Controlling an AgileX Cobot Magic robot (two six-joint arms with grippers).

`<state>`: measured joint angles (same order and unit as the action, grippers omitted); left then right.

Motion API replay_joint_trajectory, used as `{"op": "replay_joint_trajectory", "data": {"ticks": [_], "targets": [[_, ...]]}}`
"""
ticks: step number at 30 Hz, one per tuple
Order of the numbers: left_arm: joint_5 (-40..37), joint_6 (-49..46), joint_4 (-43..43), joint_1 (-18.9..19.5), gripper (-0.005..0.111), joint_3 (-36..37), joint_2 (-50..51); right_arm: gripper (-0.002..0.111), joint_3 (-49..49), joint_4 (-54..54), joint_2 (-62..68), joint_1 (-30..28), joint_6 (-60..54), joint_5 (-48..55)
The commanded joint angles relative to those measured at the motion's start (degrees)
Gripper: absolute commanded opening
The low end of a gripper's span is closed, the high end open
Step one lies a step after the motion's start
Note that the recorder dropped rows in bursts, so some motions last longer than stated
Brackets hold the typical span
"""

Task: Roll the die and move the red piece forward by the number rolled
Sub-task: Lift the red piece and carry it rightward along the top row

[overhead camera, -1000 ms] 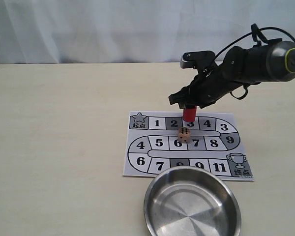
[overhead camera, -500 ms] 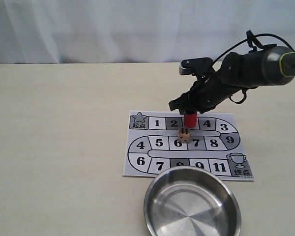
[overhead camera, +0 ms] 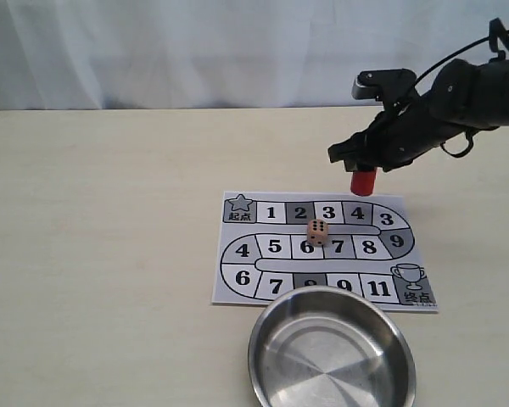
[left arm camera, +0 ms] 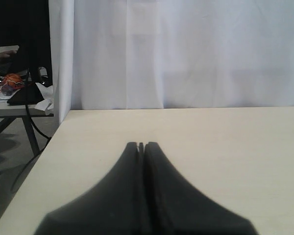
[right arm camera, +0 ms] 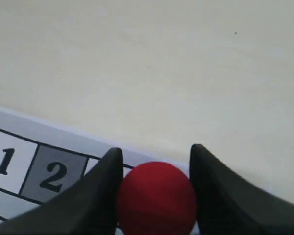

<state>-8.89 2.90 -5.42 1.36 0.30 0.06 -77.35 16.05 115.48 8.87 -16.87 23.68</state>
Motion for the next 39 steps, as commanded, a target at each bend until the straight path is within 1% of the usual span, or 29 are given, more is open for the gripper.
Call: {"op": "replay_joint_trajectory", "data": {"ticks": [1, 5, 7, 16, 29, 35, 39], "targets": [[0.8, 0.1, 0.0, 0.0, 0.0, -0.3, -0.1, 0.004, 4.7, -0.2, -0.3, 0.0, -1.4, -6.8], [0.8, 0.1, 0.0, 0.0, 0.0, -0.3, -0.1, 0.004, 10.2, 0.8, -0.2, 0.0, -0.8, -15.6], [0.8, 0.1, 0.0, 0.0, 0.0, -0.3, -0.1, 0.004, 11.9, 2.6, 0.4, 0.0, -0.7, -18.0], [0.8, 0.1, 0.0, 0.0, 0.0, -0.3, -0.1, 0.004, 12.3, 2.6, 0.8, 0.0, -2.0, -16.2], [0.6, 0.1, 0.1, 0.0, 0.0, -0.3, -0.1, 0.004, 12.3, 2.6, -4.4, -0.3, -2.0, -16.0], [0.6, 0.1, 0.1, 0.0, 0.0, -0.3, -0.1, 0.004, 12.8, 2.4, -5.5, -2.9, -2.0, -14.3], [0.6, 0.1, 0.1, 0.0, 0.0, -0.3, -0.1, 0.004, 15.0, 2.4, -5.2, -3.7, -1.6, -16.4]]}}
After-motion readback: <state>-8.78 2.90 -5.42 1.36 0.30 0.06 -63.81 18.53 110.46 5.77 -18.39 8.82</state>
